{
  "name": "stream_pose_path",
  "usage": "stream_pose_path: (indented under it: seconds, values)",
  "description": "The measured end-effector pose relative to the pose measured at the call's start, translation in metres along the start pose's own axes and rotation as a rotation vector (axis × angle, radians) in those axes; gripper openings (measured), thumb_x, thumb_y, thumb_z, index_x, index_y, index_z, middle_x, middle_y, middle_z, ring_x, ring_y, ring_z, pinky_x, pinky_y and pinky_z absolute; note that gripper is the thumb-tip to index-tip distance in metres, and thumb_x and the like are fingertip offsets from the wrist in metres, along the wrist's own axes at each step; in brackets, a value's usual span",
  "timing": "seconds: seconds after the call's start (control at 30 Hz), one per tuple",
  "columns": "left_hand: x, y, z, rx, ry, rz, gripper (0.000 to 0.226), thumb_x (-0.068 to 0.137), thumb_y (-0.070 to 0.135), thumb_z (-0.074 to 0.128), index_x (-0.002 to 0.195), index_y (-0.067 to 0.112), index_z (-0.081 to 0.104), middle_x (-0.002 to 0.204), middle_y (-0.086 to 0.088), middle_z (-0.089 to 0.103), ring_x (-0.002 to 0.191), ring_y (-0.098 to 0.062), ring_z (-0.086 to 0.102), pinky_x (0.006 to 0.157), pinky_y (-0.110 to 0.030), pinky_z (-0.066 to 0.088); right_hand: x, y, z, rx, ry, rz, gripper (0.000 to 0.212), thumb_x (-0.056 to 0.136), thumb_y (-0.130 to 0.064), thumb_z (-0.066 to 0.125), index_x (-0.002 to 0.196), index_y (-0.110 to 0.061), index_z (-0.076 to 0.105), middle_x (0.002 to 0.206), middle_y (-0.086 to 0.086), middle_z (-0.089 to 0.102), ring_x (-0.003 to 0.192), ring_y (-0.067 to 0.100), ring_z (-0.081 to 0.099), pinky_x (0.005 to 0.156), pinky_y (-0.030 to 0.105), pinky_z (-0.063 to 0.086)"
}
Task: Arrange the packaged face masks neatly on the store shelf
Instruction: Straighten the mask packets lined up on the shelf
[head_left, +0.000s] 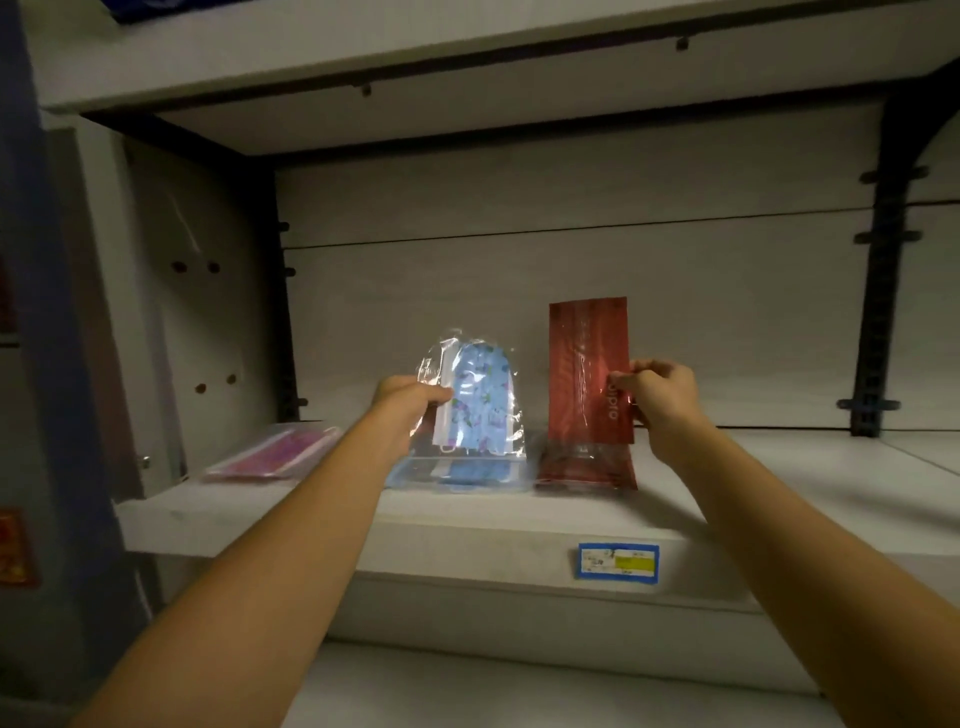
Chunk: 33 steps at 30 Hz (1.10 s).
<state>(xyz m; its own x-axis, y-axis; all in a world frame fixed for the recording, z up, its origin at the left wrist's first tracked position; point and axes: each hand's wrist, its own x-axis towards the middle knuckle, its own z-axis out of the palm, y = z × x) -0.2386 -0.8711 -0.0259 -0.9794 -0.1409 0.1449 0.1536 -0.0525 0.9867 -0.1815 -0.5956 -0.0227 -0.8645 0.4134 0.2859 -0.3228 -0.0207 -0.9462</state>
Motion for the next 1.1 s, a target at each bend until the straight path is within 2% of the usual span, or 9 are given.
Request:
stream_pose_path:
  seconds: [0.1, 0.2, 0.3, 0.57, 0.63, 0.73, 0.8, 1.03, 1.1]
  values:
    - [0.007, -0.019, 0.007, 0.103, -0.006, 0.003, 0.014, 0.076, -0.001, 0.078, 0.087, -0.002, 0.071, 0.090, -0.024, 0.074, 0.085, -0.039, 0.074, 0.077, -0.062, 0.058, 0.005, 0.005, -0.003, -0.038, 0.023, 0.003, 0.013, 0.091, 0.004, 0.065, 0.090, -0.008, 0.059, 0.081, 0.010, 0.063, 0.071, 0.020, 0.062, 0.063, 0.032, 0.052]
    - [0.001, -0.024, 0.014, 0.304, 0.030, 0.102, 0.015, 0.077, 0.006, 0.078, 0.091, 0.007, 0.075, 0.083, -0.009, 0.072, 0.079, -0.028, 0.071, 0.063, -0.034, 0.060, 0.011, 0.007, -0.005, -0.073, 0.047, -0.004, 0.018, 0.090, 0.003, 0.066, 0.083, -0.011, 0.058, 0.080, 0.011, 0.062, 0.071, 0.022, 0.061, 0.068, 0.037, 0.052]
    - [-0.002, -0.027, 0.014, 0.546, 0.062, 0.206, 0.017, 0.079, 0.017, 0.077, 0.095, 0.020, 0.074, 0.093, -0.001, 0.072, 0.085, -0.019, 0.067, 0.072, -0.021, 0.046, 0.013, 0.008, -0.006, -0.086, 0.063, -0.014, 0.023, 0.090, 0.004, 0.065, 0.077, -0.013, 0.057, 0.075, 0.009, 0.062, 0.068, 0.022, 0.060, 0.069, 0.039, 0.051]
    - [0.005, -0.037, 0.007, 0.913, 0.006, 0.321, 0.015, 0.077, 0.033, 0.076, 0.086, 0.023, 0.072, 0.094, -0.002, 0.074, 0.090, -0.024, 0.067, 0.074, -0.029, 0.053, 0.015, 0.011, -0.011, -0.050, 0.074, -0.004, 0.019, 0.092, 0.005, 0.063, 0.081, -0.010, 0.059, 0.078, 0.011, 0.062, 0.070, 0.023, 0.059, 0.070, 0.040, 0.049]
    - [0.009, -0.041, 0.005, 0.966, -0.013, 0.321, 0.026, 0.075, 0.040, 0.079, 0.083, 0.018, 0.068, 0.091, -0.004, 0.071, 0.091, -0.027, 0.067, 0.073, -0.032, 0.054, 0.014, 0.011, -0.012, -0.042, 0.075, -0.002, 0.019, 0.091, 0.006, 0.062, 0.081, -0.010, 0.058, 0.079, 0.010, 0.062, 0.069, 0.022, 0.059, 0.068, 0.037, 0.050]
    - [0.014, -0.045, 0.002, 1.010, -0.031, 0.293, 0.063, 0.072, 0.054, 0.083, 0.117, 0.012, 0.068, 0.114, -0.007, 0.069, 0.108, -0.027, 0.064, 0.089, -0.039, 0.055, 0.014, 0.012, -0.013, -0.052, 0.074, 0.007, 0.019, 0.091, 0.005, 0.063, 0.081, -0.010, 0.058, 0.081, 0.011, 0.062, 0.074, 0.024, 0.060, 0.077, 0.043, 0.052]
    - [0.016, -0.046, 0.002, 1.042, -0.013, 0.296, 0.077, 0.070, 0.059, 0.082, 0.128, 0.012, 0.062, 0.122, -0.008, 0.066, 0.115, -0.027, 0.060, 0.094, -0.039, 0.053, 0.014, 0.013, -0.013, -0.061, 0.067, 0.010, 0.020, 0.091, 0.005, 0.063, 0.079, -0.010, 0.058, 0.080, 0.011, 0.061, 0.074, 0.025, 0.058, 0.080, 0.044, 0.050]
    - [0.015, -0.046, 0.002, 1.045, 0.003, 0.326, 0.090, 0.070, 0.058, 0.083, 0.143, 0.017, 0.051, 0.130, -0.009, 0.065, 0.128, -0.026, 0.052, 0.100, -0.038, 0.050, 0.014, 0.015, -0.013, -0.044, 0.073, 0.014, 0.024, 0.091, 0.006, 0.062, 0.078, -0.013, 0.055, 0.080, 0.009, 0.062, 0.074, 0.022, 0.059, 0.074, 0.040, 0.051]
    - [0.014, -0.046, 0.002, 1.052, 0.013, 0.333, 0.089, 0.071, 0.059, 0.082, 0.142, 0.017, 0.051, 0.130, -0.009, 0.064, 0.128, -0.027, 0.050, 0.099, -0.039, 0.050, 0.015, 0.016, -0.013, -0.034, 0.061, 0.016, 0.025, 0.091, 0.007, 0.062, 0.078, -0.013, 0.055, 0.082, 0.009, 0.063, 0.075, 0.022, 0.060, 0.078, 0.042, 0.051]
